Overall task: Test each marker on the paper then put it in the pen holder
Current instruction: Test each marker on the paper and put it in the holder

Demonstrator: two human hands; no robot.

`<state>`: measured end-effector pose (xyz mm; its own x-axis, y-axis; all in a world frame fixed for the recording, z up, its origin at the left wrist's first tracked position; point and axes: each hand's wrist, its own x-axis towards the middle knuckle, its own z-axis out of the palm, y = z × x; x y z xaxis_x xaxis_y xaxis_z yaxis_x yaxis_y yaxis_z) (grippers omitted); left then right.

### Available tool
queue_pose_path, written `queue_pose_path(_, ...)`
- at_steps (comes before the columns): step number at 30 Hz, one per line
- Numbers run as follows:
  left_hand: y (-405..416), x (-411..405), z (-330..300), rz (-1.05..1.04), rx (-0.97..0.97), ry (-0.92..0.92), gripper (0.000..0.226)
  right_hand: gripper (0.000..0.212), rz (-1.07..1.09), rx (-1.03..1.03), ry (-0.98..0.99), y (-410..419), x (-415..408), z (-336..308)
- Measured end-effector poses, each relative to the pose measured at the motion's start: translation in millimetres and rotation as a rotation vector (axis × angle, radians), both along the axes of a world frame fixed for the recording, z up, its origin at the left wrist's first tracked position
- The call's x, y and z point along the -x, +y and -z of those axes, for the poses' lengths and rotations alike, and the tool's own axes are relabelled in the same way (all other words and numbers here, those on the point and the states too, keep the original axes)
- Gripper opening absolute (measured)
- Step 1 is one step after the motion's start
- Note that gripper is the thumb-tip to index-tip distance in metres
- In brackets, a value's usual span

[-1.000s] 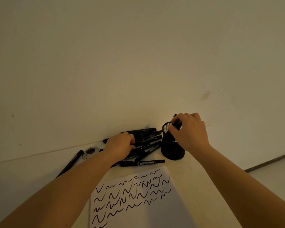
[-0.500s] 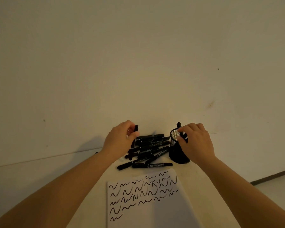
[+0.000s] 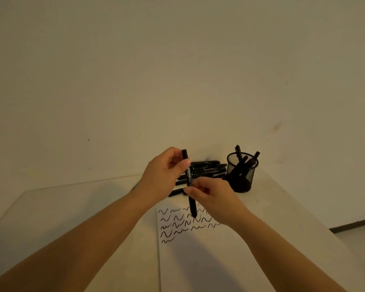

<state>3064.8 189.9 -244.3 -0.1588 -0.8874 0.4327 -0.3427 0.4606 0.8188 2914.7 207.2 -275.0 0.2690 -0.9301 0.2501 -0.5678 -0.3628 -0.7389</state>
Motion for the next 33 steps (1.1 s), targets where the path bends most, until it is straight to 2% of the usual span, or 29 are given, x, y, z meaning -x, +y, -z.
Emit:
queue_pose_path(3, 18, -6, 1, 0.051, 0.047, 0.023, 0.022, 0.02, -0.002, 0.009, -0.12, 19, -7, 6)
queue_pose_path(6, 34, -16, 8, 0.037, 0.071, 0.019, 0.022, 0.01, 0.045, -0.025, -0.362, 34, -9, 12)
queue_pose_path(9, 47, -21, 28, 0.048, -0.004, -0.21, 0.025, 0.012, 0.104, -0.091, -0.587, 44, -9, 19)
queue_pose_path(11, 56, -22, 41, 0.067, -0.063, -0.364, 0.014, 0.013, 0.132, -0.16, -0.688, 49, -10, 24)
queue_pose_path(13, 61, -23, 51, 0.035, -0.06, -0.471, 0.01, 0.014, 0.163, -0.229, -0.716, 54, -14, 28)
queue_pose_path(15, 65, -24, 57, -0.037, 0.014, -0.596, 0.015, 0.014, 0.194, -0.276, -0.695, 56, -19, 33)
queue_pose_path(18, 70, -21, 59, -0.084, 0.116, -0.692, 0.023, 0.028, 0.241, -0.305, -0.62, 59, -25, 36)
queue_pose_path(21, 75, -24, 58, -0.077, 0.128, -0.795, 0.023, 0.032, 0.256, -0.364, -0.678, 58, -28, 35)
queue_pose_path(23, 77, -27, 58, -0.031, 0.048, -0.76, 0.024, 0.028, 0.261, -0.433, -0.756, 58, -32, 37)
queue_pose_path(25, 78, -27, 58, 0.05, -0.088, -0.617, 0.03, 0.025, 0.27, -0.487, -0.815, 57, -37, 40)
queue_pose_path(28, 75, -37, 58, 0.134, -0.389, -0.25, 0.039, 0.027, 0.393, -0.456, -0.928, 46, -28, 39)
queue_pose_path(30, 71, -51, 63, 0.097, -0.557, -0.014, 0.04, 0.027, 0.523, -0.397, -1.054, 37, -4, 33)
queue_pose_path(31, 68, -59, 68, 0.044, -0.553, -0.002, 0.04, 0.025, 0.55, -0.355, -1.031, 34, 8, 33)
queue_pose_path(33, 63, -68, 83, -0.093, -0.408, -0.126, 0.038, 0.021, 0.51, -0.287, -0.833, 31, 18, 38)
